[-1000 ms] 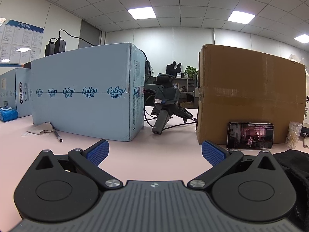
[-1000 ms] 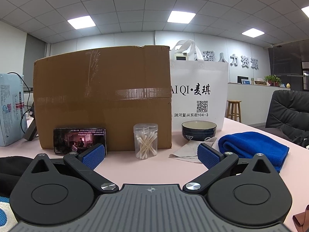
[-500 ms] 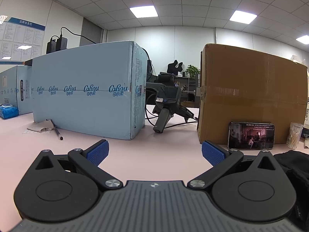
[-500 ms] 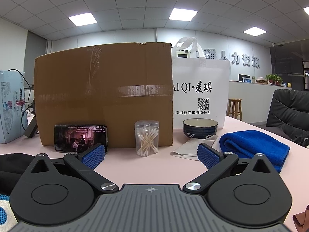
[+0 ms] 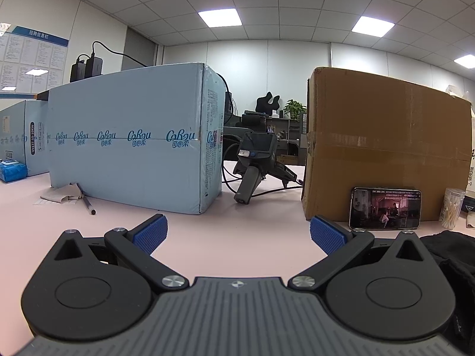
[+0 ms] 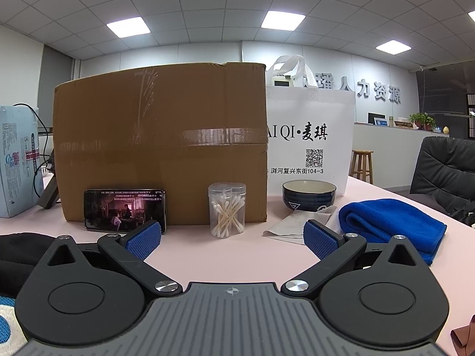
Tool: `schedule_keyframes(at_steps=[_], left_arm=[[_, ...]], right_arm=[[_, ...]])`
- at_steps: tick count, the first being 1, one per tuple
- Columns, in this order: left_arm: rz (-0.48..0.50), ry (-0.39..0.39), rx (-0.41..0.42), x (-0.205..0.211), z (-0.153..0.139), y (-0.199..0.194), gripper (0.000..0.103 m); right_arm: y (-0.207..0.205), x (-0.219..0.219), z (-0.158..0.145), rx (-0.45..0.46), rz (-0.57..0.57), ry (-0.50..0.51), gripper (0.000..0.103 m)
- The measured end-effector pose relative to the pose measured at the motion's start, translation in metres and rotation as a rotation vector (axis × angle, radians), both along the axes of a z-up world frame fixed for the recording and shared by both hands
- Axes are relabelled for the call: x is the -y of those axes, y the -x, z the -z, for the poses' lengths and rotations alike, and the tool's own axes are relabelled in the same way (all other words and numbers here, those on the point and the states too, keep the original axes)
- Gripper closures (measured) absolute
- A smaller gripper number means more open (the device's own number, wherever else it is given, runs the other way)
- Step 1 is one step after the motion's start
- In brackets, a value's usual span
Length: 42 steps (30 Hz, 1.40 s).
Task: Fold clothes
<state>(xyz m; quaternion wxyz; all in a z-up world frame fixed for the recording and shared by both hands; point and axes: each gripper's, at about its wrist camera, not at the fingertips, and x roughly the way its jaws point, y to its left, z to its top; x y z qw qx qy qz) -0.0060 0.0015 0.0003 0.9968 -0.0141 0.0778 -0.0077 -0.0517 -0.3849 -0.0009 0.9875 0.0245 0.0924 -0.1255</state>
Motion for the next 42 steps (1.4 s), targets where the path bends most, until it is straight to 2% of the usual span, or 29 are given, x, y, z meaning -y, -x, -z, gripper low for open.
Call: schedule_keyframes(at_steps=[42], left_arm=[[0.006, -0.023, 0.016, 0.0022, -0.0004, 0.0050, 0.000]], right_arm=[[-0.0015, -0.0009, 0.0001, -0.004, 0.002, 0.011, 0.000]])
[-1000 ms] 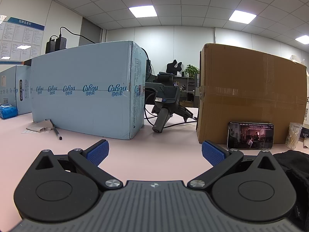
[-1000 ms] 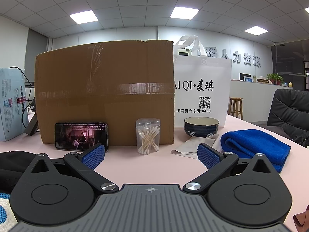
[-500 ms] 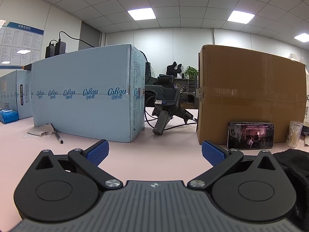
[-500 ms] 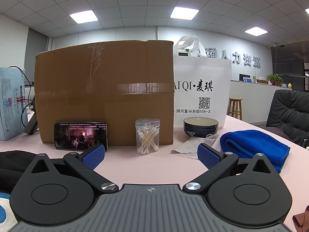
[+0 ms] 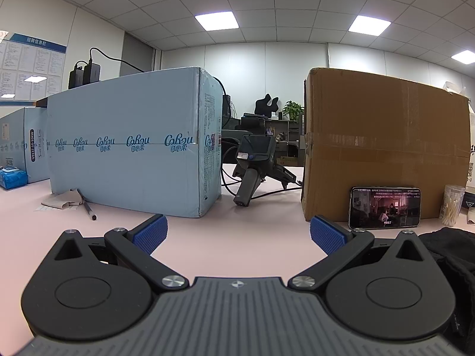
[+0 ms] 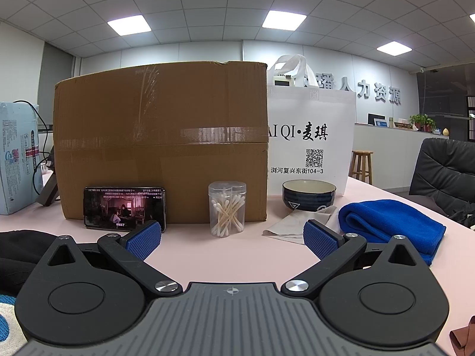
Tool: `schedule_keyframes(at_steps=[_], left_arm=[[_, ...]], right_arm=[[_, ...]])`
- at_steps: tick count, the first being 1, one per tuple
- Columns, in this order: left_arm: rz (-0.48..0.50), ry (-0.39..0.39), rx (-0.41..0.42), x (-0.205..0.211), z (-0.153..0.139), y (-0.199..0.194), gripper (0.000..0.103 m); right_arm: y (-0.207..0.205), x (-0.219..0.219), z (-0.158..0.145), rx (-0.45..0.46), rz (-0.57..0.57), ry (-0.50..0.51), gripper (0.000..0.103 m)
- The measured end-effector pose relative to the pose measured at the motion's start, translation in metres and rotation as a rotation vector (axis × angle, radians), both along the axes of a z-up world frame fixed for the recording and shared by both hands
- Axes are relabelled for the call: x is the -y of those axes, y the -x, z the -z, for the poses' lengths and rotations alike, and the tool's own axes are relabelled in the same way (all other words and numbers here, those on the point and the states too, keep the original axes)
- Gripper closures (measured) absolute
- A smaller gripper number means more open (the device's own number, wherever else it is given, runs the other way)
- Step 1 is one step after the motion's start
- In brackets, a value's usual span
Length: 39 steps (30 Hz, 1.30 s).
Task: Fold clothes
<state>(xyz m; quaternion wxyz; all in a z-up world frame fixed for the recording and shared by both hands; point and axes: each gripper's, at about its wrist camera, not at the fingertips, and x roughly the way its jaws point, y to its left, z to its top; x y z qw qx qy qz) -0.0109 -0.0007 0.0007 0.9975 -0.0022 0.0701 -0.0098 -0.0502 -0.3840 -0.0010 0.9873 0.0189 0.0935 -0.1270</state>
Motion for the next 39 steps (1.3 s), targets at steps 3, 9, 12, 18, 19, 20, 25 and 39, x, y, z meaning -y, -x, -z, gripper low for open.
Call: schedule_keyframes(at_steps=[3, 9, 12, 18, 19, 20, 25, 39], left_arm=[[0.021, 0.000, 0.004, 0.0006, 0.0001, 0.0009, 0.000], [0.045, -0.015, 0.020, 0.0036, 0.0003, 0.0029, 0.000], [0.044, -0.021, 0.028, 0.0049, 0.0002, 0.0039, 0.000], [0.039, -0.024, 0.027, 0.0065, 0.0000, 0.0037, 0.000], [0.037, -0.023, 0.025, 0.0064, 0.0001, 0.0035, 0.000], [0.035, -0.021, 0.022, 0.0061, 0.0001, 0.0031, 0.000], [0.033, -0.017, 0.014, 0.0056, 0.0000, 0.0030, 0.000], [0.038, -0.020, 0.005, 0.0047, -0.0002, -0.0002, 0.000]], right_arm=[[0.0000, -0.0013, 0.0003, 0.005, -0.001, 0.010, 0.000], [-0.0018, 0.0003, 0.0008, 0.004, 0.010, 0.010, 0.000], [-0.0031, -0.0005, 0.0012, -0.005, 0.011, 0.016, 0.000], [-0.0032, -0.0028, 0.0015, -0.017, 0.011, 0.030, 0.000], [-0.0030, -0.0033, 0.0016, -0.017, 0.010, 0.032, 0.000], [-0.0031, -0.0034, 0.0017, -0.018, 0.006, 0.032, 0.000], [-0.0018, -0.0032, 0.0016, -0.022, 0.002, 0.027, 0.000], [0.0005, -0.0049, 0.0015, -0.025, -0.009, 0.028, 0.000]])
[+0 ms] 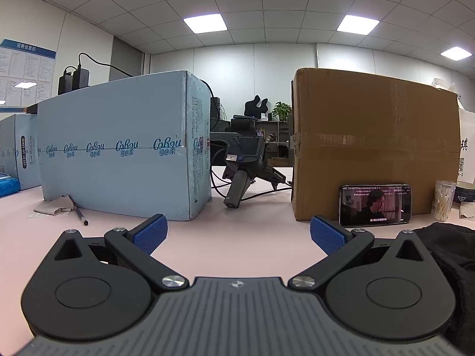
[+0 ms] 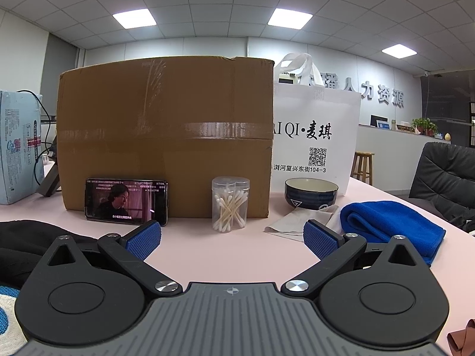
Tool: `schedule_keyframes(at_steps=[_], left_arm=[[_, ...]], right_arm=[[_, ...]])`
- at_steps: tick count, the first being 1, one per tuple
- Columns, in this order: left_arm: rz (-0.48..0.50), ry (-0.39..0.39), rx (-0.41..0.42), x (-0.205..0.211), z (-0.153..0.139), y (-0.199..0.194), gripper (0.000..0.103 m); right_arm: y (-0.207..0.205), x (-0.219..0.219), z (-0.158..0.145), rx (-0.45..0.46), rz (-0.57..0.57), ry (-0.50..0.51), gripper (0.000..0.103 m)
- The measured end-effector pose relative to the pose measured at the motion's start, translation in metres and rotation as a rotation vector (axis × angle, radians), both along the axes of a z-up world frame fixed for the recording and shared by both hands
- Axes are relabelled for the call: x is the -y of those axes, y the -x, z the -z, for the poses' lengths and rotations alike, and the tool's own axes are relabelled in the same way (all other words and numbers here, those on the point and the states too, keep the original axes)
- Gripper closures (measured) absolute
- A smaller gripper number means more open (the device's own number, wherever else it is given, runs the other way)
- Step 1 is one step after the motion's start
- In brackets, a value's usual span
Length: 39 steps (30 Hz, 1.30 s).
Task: Fold clothes
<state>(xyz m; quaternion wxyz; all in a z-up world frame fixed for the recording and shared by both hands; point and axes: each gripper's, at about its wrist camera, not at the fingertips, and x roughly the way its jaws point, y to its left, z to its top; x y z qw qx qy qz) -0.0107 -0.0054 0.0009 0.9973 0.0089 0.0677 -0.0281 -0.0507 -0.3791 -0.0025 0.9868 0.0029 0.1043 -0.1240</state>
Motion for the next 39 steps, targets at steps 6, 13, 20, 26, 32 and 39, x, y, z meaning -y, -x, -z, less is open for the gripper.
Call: schedule_keyframes(at_steps=[6, 13, 20, 26, 32, 39], left_arm=[[0.000, -0.001, 0.000, -0.0001, 0.0001, -0.0002, 0.000], [0.000, -0.001, 0.000, 0.0010, 0.0006, 0.0002, 0.000], [0.000, -0.002, 0.000, 0.0023, 0.0003, 0.0004, 0.000], [0.000, -0.001, -0.002, 0.0029, 0.0001, 0.0002, 0.000], [0.001, 0.000, -0.004, 0.0023, 0.0000, 0.0000, 0.000], [0.001, 0.000, -0.007, 0.0018, 0.0003, -0.0009, 0.000]], right_arm=[[0.0000, -0.0003, 0.0005, -0.001, 0.000, 0.000, 0.000], [-0.0010, -0.0002, 0.0002, -0.001, 0.000, 0.000, 0.000], [-0.0005, 0.0001, -0.0002, -0.002, -0.001, -0.001, 0.000], [-0.0003, -0.0001, -0.0001, -0.001, -0.001, 0.001, 0.000], [-0.0010, -0.0004, -0.0002, 0.002, -0.003, 0.003, 0.000], [-0.0019, -0.0008, 0.0001, 0.006, -0.003, 0.003, 0.000]])
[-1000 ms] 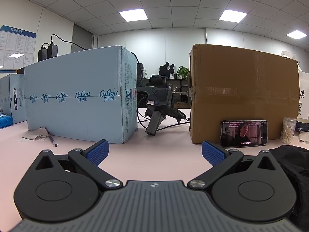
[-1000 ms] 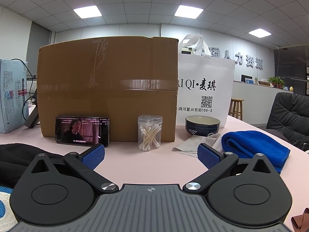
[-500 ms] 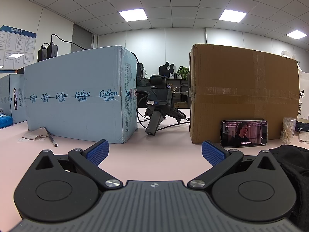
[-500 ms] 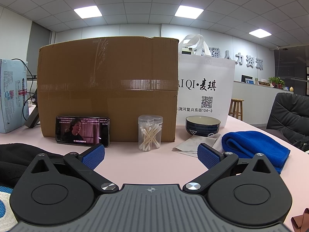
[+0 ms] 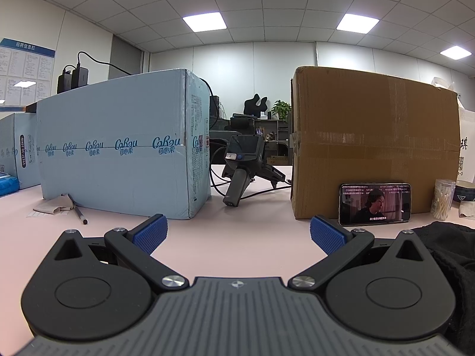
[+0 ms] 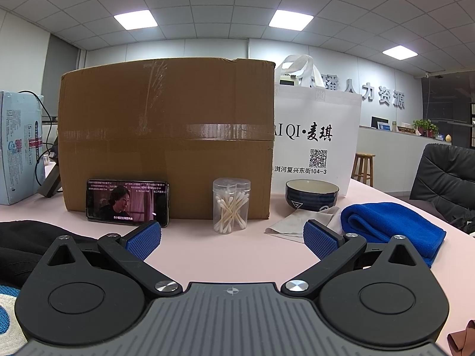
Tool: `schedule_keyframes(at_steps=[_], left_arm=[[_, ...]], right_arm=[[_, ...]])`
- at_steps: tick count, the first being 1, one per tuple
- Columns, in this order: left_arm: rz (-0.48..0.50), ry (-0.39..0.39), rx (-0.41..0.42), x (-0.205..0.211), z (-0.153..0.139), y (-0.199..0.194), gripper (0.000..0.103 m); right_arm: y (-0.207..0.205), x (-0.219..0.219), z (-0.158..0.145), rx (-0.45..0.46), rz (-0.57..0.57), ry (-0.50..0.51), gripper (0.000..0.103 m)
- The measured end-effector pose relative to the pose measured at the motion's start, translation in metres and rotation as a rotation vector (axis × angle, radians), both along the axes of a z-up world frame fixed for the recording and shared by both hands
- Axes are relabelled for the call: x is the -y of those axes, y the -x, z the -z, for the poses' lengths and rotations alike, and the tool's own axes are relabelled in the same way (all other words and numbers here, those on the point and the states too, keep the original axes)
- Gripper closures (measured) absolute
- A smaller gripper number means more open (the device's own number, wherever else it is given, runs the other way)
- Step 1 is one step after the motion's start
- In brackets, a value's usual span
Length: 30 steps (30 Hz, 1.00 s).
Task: Fold clothes
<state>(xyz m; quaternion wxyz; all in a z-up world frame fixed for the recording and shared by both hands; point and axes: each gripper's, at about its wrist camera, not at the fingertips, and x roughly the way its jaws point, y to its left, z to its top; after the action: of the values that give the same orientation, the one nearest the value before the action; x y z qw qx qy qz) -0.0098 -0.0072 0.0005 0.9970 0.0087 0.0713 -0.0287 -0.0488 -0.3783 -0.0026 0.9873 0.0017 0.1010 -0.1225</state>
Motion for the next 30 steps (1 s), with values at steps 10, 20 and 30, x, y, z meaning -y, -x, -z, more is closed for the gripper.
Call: schedule_keyframes(at_steps=[10, 20, 30], left_arm=[[0.003, 0.000, -0.001, -0.0004, 0.0003, -0.0006, 0.000], [0.004, 0.000, -0.005, 0.0001, 0.0003, -0.0010, 0.000], [0.007, -0.007, 0.003, 0.0009, 0.0002, 0.0009, 0.000]], right_arm=[[-0.0001, 0.0013, 0.0003, 0.005, -0.004, -0.003, 0.000], [0.0047, 0.0006, 0.0006, 0.009, -0.006, -0.008, 0.000], [0.0071, -0.0014, 0.0001, 0.015, -0.005, -0.011, 0.000]])
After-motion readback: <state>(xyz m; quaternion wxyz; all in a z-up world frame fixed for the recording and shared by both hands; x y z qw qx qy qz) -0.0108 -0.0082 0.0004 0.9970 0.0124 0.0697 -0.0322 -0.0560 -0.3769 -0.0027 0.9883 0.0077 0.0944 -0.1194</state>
